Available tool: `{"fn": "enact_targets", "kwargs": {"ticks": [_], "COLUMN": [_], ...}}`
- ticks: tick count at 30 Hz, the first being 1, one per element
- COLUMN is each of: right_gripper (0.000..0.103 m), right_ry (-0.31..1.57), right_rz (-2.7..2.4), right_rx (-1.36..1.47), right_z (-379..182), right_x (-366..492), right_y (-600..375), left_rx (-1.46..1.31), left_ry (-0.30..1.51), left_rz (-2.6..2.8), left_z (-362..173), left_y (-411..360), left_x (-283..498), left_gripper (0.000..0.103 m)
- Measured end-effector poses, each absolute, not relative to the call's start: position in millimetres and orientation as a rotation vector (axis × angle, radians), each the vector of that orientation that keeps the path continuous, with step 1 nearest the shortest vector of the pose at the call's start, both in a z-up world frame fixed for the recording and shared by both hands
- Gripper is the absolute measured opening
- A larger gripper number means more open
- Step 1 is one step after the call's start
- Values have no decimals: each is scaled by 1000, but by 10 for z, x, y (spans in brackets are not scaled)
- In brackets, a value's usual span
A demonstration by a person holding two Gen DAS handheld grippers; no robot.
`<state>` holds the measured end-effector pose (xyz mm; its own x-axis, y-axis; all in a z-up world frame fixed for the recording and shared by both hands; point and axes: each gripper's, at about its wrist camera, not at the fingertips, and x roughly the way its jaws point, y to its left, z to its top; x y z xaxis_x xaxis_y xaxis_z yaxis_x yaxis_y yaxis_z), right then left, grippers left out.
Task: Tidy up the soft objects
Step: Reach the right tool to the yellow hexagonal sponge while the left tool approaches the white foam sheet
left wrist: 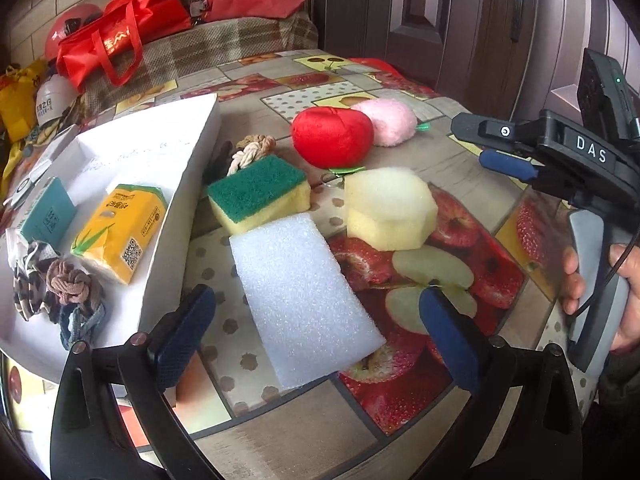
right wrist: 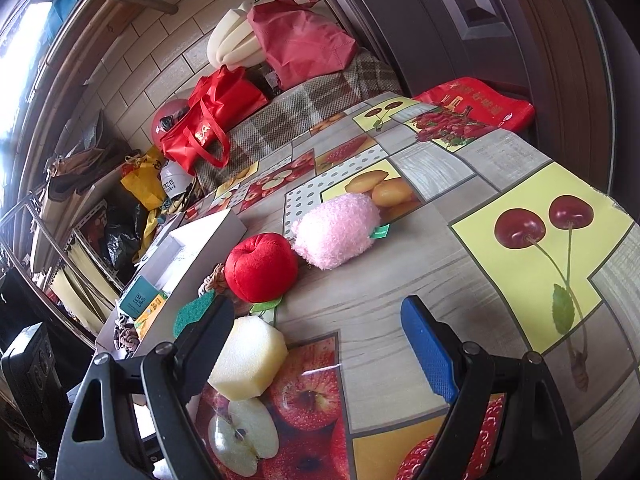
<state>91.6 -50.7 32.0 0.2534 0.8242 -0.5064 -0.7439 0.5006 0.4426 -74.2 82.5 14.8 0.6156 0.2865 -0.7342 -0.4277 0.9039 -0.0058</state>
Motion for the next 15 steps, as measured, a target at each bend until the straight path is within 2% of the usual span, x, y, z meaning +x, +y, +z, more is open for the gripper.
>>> {"fn": "enact_targets", "kwargs": {"ticks": [2,4,5,8,15], "right_gripper": [86,86,86,86,86], "right_ry": [768,770,770,760,705], "right_rz": [1069,1068,1070,1100,1189], "right_rx": [121,116,111,66,-316], "right_z": [318,313,309,319,305], "right_x": [920,917,911,847,322], "right_y": [-505,-503,-496,-430,125], "left_rx": [-151,-118,-111,-92,-43], "left_ry": [844,868,865,858,857], "left_rz": [411,420,420,422,414], "left_z": [100,63,65,70,72], "left_y": [779,753,753,776,809], "left_x": [-670,-620,-621,-644,-745], "left_gripper": [93,91,84,74,66]}}
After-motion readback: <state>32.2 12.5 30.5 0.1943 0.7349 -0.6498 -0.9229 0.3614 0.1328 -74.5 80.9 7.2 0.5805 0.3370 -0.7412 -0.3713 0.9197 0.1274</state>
